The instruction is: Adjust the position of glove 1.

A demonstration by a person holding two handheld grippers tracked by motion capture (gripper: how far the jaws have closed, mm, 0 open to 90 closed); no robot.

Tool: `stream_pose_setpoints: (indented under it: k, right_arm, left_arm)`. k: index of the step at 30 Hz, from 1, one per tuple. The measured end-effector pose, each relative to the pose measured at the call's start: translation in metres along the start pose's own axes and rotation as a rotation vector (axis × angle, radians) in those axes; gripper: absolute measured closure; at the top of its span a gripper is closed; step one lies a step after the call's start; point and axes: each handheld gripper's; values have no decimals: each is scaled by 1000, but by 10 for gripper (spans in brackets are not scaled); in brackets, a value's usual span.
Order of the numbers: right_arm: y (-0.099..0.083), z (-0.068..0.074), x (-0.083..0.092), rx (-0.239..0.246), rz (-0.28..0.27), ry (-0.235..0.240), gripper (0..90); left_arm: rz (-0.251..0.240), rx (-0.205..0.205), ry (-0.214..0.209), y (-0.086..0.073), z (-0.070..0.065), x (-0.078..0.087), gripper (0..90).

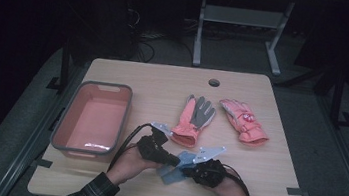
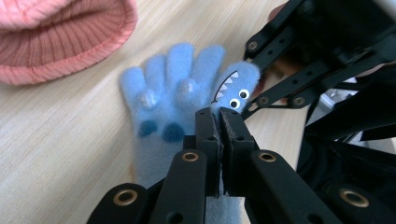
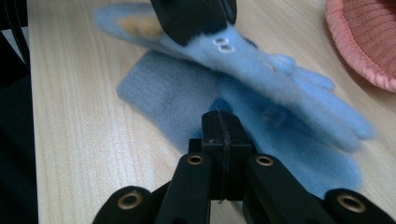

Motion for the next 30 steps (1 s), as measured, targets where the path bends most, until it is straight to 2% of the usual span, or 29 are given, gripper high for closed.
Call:
stream_pose_setpoints:
  k: [4,7,9,10,11,12,13,14,16,18,21,24,26,28,30]
  right_arm:
    - [0,0,0,-2,-1,1,898]
    - [-1,0,1,-4,-2,2,898]
    - [-1,0,1,0,-1,1,898]
    - [0,0,1,0,0,0,898]
    - [-1,0,2,1,3,-3,898]
    - [-1,-1,2,5,4,-7,898]
    - [-1,-1,3,-9,1,-3,898]
    - [-1,-1,4,-6,1,-3,898]
    - [-3,-2,6,1,-1,-6,898]
    - [-4,-2,8,-5,-4,-7,897]
    - [-6,-3,11,-12,-3,-12,896]
    - [-6,-5,12,-7,-5,-14,896]
    - [-6,-5,11,-14,-1,-13,896]
    - [-6,-5,11,-12,-1,-12,896]
    - [-6,-5,11,-12,0,-12,896]
  left_arm:
    - [-58,15,-34,3,0,15,867]
    - [-71,37,-30,1,9,20,865]
    - [-74,72,-43,-1,13,18,865]
    - [-71,75,-53,-2,15,17,865]
    - [-76,87,-81,-2,15,16,865]
    - [-88,101,-127,-2,14,16,866]
    - [-91,96,-159,-1,11,16,866]
    - [-90,86,-166,1,7,15,866]
    - [-74,57,-151,3,3,14,864]
    - [-58,72,-140,1,7,9,859]
    - [-45,81,-57,-2,15,4,810]
    - [-58,88,-14,0,22,7,782]
    - [-74,99,52,1,24,9,716]
    - [-71,90,117,1,29,11,632]
    - [-71,92,156,2,32,14,584]
Point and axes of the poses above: each handheld gripper's, and its own axes: x roughly backward along the jaws, y roughly out of its top, z roughly to its left, and after that the axes turned 3 degrees about -x, right-handed
